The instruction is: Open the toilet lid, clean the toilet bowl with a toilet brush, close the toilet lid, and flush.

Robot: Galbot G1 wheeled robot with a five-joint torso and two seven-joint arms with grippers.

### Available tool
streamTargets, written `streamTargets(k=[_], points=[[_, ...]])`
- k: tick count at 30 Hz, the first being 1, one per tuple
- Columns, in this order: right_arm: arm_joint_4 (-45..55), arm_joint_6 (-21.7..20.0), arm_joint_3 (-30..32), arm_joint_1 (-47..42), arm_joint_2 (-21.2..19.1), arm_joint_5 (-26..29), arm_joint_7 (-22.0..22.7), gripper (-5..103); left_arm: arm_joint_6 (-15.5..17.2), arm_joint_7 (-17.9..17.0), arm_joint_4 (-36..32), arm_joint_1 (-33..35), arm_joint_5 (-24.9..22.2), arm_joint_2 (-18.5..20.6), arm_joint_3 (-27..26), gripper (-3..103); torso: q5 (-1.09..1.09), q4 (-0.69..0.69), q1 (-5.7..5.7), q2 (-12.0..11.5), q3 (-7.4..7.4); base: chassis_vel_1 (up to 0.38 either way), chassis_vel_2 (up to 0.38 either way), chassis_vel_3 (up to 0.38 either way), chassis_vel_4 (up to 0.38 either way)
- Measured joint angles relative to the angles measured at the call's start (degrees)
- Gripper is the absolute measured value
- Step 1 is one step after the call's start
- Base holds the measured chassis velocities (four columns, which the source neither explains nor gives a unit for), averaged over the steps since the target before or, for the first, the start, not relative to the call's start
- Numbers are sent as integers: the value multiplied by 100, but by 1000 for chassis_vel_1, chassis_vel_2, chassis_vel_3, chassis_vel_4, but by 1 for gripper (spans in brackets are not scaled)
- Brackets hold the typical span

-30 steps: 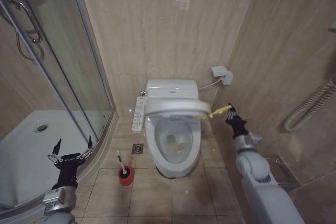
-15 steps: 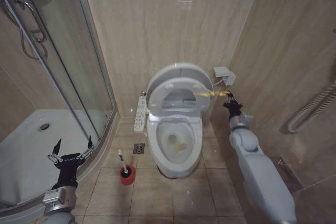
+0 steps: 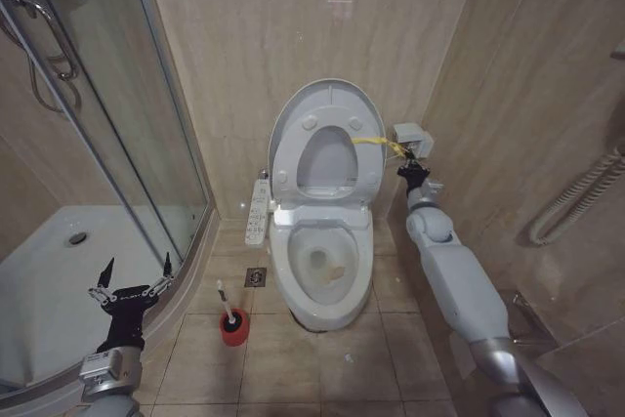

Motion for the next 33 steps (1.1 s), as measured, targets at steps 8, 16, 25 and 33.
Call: streamTargets(k=[8, 16, 25, 33], points=[[-799, 73, -194, 733, 316, -174, -28, 0, 0, 1, 0, 0, 0, 0, 0, 100, 0, 0, 0, 0, 0, 0, 0, 0, 0], [-1427, 191, -229, 1201, 509, -344, -104, 0, 0, 0, 0, 0, 0, 0, 0, 100, -1, 2, -1, 0, -1, 0, 0, 0, 0], [-1715, 279, -275, 1383, 526, -445, -182, 0, 0, 1, 0, 0, 0, 0, 0, 100, -1, 5, -1, 0, -1, 0, 0, 0, 0], [-1535, 265, -385, 1356, 353, -413, -179, 0, 0, 0, 0, 0, 0, 0, 0, 100, -1, 3, -1, 0, -1, 0, 0, 0, 0]])
